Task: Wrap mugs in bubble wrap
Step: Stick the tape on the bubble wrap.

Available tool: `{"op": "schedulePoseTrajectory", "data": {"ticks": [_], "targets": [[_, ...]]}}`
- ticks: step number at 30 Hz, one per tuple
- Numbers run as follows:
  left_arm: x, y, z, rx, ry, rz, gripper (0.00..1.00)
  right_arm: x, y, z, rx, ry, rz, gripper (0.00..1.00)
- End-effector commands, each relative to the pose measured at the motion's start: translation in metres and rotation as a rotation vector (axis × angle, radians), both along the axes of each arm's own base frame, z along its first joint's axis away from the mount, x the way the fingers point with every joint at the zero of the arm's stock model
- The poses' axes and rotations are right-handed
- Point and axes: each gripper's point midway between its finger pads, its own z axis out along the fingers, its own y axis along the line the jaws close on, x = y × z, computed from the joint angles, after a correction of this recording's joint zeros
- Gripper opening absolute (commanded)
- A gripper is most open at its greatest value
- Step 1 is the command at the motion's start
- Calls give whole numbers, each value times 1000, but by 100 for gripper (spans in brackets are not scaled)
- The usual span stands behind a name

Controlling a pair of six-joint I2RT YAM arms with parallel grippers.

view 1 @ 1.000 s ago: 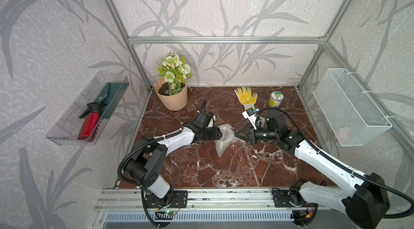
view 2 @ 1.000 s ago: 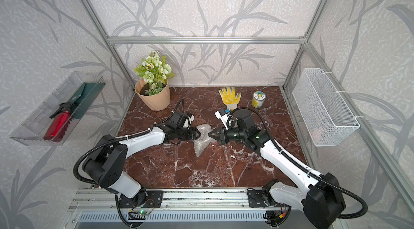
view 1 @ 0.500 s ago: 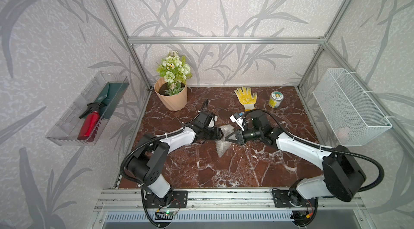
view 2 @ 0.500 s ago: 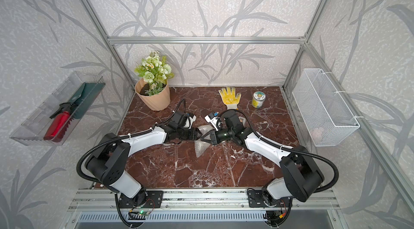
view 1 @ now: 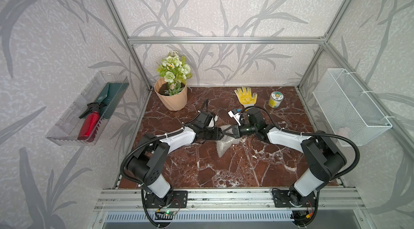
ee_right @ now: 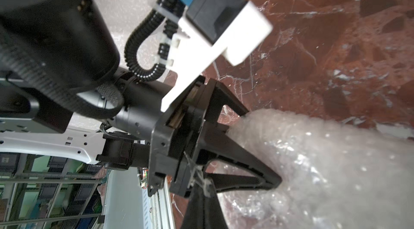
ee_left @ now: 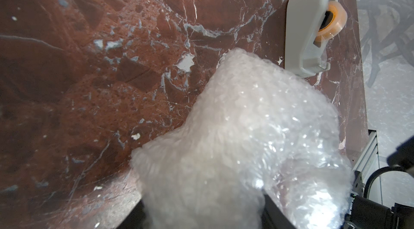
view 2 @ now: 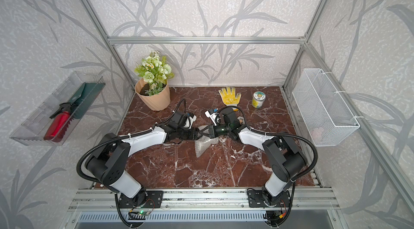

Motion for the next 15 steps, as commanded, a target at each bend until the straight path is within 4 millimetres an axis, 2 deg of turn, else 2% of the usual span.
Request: {"op": "schedulePoseTrajectory", "data": {"ticks": [1, 3, 6, 15], "targets": [[2, -6, 4, -22, -16, -23, 57, 18, 5, 22, 60, -70, -12, 0], [2, -6, 3, -23, -15, -25, 57, 24, 2, 22, 63, -74, -24, 0], [2, -7, 4, -25, -15, -26, 57, 28, 3, 6, 46, -48, -22, 0], [1, -7, 3, -28, -10, -26, 57, 38, 2, -15, 8, -52, -36, 0]]}}
